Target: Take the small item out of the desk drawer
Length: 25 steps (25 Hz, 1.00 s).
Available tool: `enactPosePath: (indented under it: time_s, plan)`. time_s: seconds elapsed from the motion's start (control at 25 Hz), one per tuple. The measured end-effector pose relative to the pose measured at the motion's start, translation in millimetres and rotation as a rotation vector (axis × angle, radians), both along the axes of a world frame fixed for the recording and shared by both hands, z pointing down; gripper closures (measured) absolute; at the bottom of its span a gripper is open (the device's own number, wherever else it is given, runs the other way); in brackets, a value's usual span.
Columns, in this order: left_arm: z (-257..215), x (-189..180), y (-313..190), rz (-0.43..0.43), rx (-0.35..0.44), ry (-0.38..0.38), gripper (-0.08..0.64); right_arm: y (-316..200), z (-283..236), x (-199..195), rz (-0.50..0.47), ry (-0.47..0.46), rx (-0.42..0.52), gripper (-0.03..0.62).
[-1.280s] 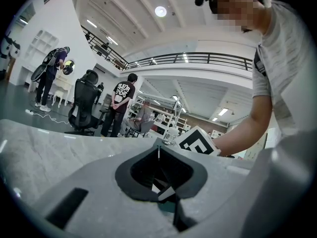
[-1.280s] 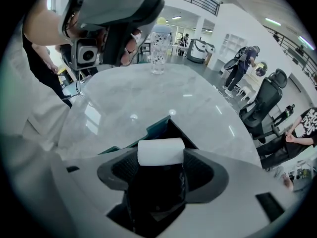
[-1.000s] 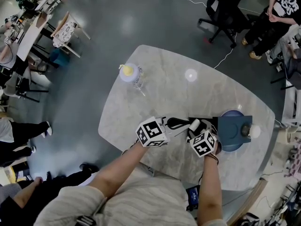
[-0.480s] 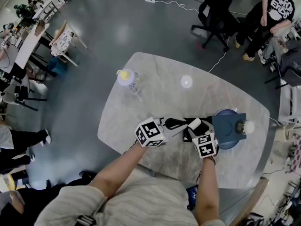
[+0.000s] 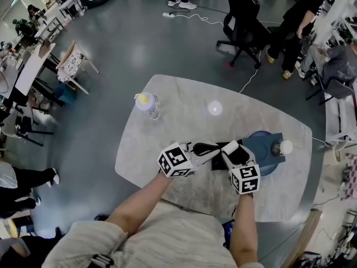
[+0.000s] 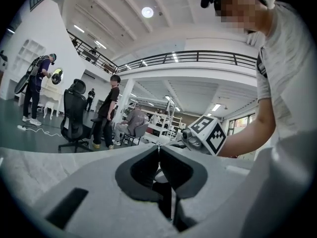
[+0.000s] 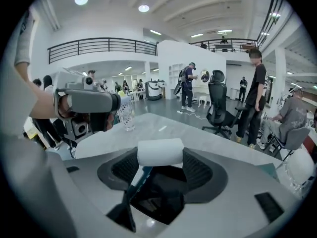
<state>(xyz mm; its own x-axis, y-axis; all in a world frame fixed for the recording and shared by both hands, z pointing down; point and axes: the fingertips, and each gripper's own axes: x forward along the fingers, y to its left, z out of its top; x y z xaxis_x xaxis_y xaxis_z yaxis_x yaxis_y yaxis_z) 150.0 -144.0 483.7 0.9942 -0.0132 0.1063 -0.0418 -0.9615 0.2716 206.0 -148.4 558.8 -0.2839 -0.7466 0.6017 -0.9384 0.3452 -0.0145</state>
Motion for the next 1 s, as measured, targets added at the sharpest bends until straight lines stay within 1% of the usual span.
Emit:
enactPosePath:
  time_s: [0.52, 0.76, 1.0]
  plan:
    - [-49.8, 4.8, 26.3, 0.066, 0.094, 0.055, 0.540, 22.8, -82.3, -3.9, 0.024, -0.091, 0.246, 0.344]
    - [-80.4, -1.1, 41.8, 0.093, 0.158, 0.080, 0.540, 31.8, -124.5, -8.6, 0.030, -0.118, 0.349, 0.344]
    - [-103.7, -8.7, 45.6, 0.102, 0.193, 0.107, 0.540, 43.9, -157.3, -9.7, 0.043, -0.150, 0.434, 0.344]
